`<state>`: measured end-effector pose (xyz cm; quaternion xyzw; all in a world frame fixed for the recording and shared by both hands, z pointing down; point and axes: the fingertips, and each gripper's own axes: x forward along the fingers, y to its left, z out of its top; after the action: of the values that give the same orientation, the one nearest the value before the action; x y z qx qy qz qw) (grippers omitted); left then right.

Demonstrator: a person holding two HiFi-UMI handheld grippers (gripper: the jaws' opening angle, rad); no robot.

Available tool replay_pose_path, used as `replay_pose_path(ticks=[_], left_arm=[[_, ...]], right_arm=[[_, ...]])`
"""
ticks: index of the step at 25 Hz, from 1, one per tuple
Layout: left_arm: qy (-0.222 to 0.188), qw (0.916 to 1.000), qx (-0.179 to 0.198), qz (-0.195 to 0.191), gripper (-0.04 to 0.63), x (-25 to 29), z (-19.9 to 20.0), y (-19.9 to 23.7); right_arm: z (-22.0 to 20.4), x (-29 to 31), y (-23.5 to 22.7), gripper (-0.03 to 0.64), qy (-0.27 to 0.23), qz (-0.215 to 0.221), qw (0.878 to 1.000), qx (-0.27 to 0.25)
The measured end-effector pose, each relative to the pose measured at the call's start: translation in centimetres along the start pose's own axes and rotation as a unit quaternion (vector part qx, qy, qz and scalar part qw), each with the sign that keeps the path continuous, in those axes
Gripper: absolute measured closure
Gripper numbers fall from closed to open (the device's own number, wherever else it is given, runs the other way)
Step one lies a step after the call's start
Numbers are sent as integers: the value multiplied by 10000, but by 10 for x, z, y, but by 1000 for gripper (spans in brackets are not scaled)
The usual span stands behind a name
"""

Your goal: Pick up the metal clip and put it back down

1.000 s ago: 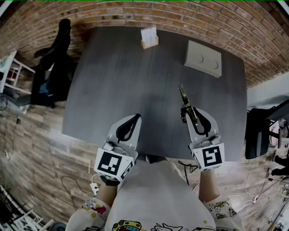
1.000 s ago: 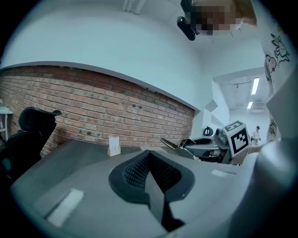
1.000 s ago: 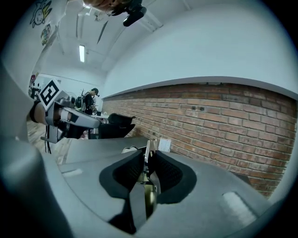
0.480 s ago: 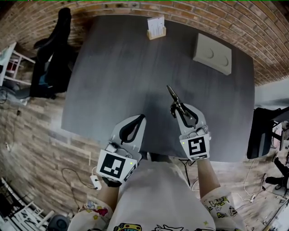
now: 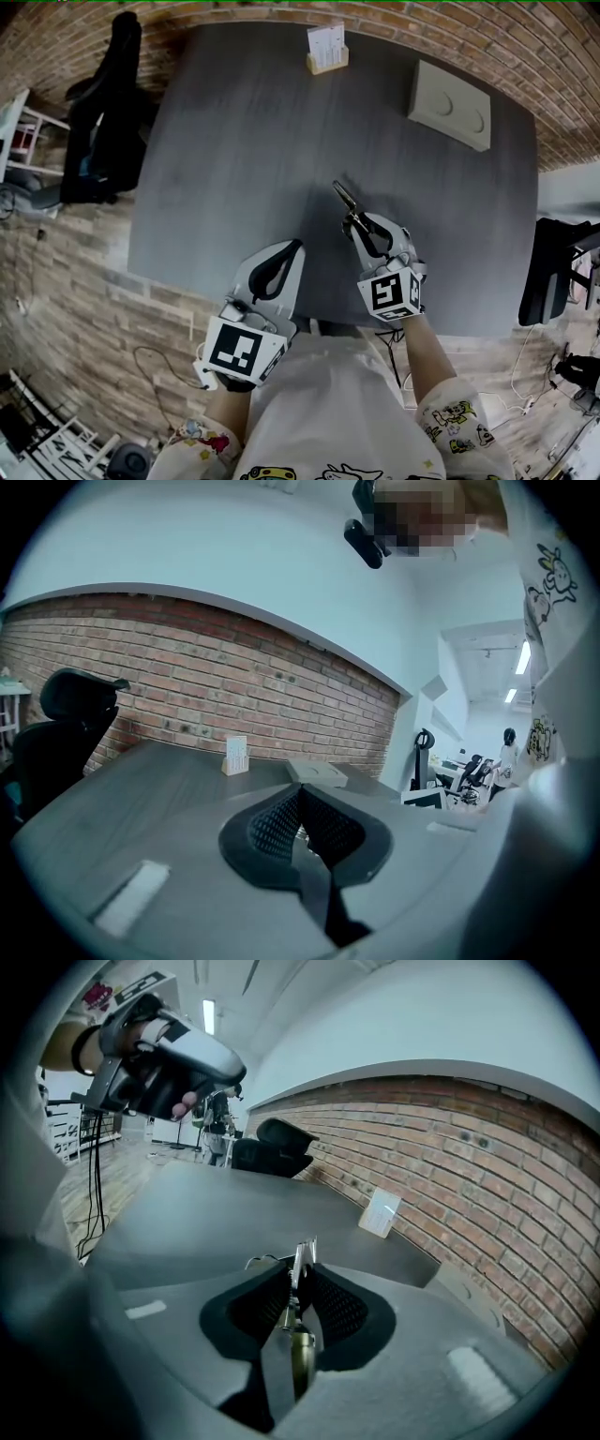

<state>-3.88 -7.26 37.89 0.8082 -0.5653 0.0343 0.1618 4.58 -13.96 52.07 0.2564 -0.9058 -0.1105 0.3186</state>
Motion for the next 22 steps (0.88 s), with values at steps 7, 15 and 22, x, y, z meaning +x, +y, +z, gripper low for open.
replay_pose_path(ticks=[7,15,22], left_arm=[[-15,10000,-1,-23,595,9,2,5],[30,10000,-29,-36,595,13,-1,6],[71,10000,-24,-26,595,14,-3,6]], right_arm=[[-20,19,11,532,227,90,9990,-373],[-34,32,19,532,358,104,9965,-745],[-40,38,23,529,400,71,9924,-1158]])
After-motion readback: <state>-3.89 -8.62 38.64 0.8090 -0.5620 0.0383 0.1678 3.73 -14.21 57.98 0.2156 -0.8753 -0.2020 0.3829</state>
